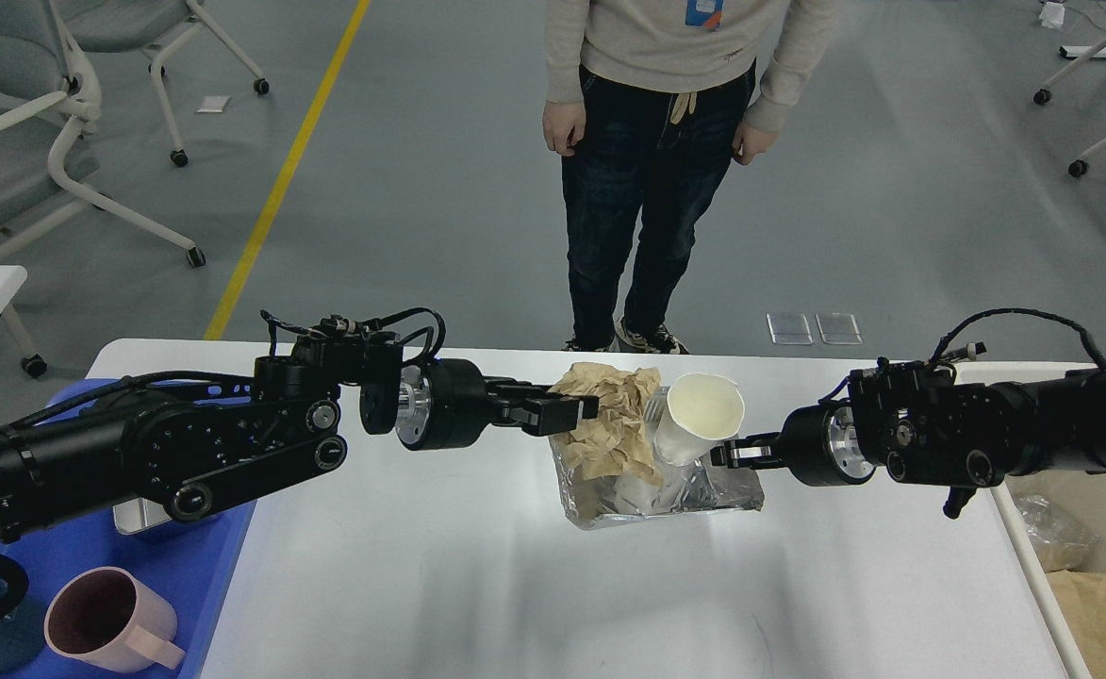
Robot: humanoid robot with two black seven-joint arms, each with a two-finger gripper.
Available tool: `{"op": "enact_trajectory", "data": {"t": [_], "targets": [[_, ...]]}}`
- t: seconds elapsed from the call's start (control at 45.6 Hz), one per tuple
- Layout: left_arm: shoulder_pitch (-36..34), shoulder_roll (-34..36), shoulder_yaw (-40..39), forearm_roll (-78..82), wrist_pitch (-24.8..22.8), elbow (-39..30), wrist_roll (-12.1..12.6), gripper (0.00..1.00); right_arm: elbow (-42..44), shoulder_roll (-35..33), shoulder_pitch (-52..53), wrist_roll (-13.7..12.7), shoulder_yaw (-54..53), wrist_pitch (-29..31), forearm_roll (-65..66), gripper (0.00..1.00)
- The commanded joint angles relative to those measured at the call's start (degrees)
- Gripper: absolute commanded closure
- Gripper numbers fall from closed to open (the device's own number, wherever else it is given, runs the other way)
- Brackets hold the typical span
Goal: Tidy desktop
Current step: 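Drop the paper into the foil tray and withdraw the left gripper, then drag the foil tray with the right gripper into the white bin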
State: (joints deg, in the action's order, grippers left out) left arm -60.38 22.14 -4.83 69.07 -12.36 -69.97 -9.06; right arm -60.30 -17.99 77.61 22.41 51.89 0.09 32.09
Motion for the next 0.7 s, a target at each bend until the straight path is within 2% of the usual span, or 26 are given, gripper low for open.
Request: {"op": "enact_trajectory", "data": {"t": [0.0,0.175,0.439,0.68], "targets": [[1.32,0.62,-0.62,-1.83,-0.39,-0.26,-0.09,0.05,0.01,-0.11,-0.26,-0.09,-0.47,0.00,-0.01,1.00],[3.16,1.76,-2.10,-2.09,-0.21,-0.43,-0.09,0.04,0.10,-0.99,-0.26,-0.09,-0.47,0.00,-0.27,1.00],[8.26,7.04,-16.42,-12.02,0.84,-0.43,0.09,0.04,0.10,-5.29,-1.40,0.00,-1.52,0.18,-3.08,1.00],[16.34,12.66,-28.20,-16.15,1.90,-0.52,0.00,0.04,-0.08,-11.53,-5.27,0.18,-5.57,0.27,-3.61,1.00]]}}
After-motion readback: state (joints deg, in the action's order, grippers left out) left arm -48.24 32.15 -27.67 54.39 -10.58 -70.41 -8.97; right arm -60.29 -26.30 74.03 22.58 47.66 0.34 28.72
